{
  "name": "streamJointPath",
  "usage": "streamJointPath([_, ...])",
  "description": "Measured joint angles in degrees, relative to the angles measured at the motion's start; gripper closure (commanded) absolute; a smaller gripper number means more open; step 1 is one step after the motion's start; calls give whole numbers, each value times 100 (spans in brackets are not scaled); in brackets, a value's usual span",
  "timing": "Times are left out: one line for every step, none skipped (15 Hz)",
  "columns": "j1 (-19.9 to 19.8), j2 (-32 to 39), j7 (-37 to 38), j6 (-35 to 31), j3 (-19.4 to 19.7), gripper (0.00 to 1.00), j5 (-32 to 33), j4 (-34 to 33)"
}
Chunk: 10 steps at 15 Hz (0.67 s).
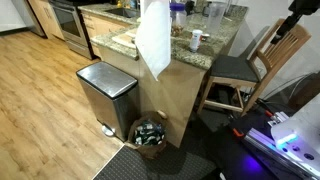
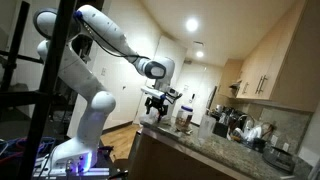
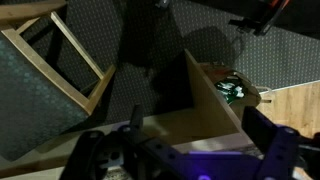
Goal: Pick up the silver spoon from the countertop and place it on top of the container with a blue lid
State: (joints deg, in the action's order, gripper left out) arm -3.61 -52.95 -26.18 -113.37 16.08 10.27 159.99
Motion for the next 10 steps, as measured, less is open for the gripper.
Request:
streamJointPath([0, 0, 0, 6, 0, 0, 0, 23])
streamJointPath([1, 1, 0, 6, -1, 0, 0, 24])
streamJointPath([1, 1, 0, 4, -1, 0, -3, 7])
streamJointPath([2, 0, 3, -11, -1, 0, -24, -11])
streamJointPath([3, 0, 19, -34, -1, 0, -63, -31])
streamJointPath([4, 0, 23, -40, -1, 0, -76, -45])
streamJointPath([6, 0, 19, 10, -1, 0, -76, -51])
streamJointPath([8, 0, 2, 45, -1, 0, -69, -51])
streamJointPath([15, 0, -28, 40, -1, 0, -67, -52])
streamJointPath([24, 0, -42, 39, -1, 0, -66, -55])
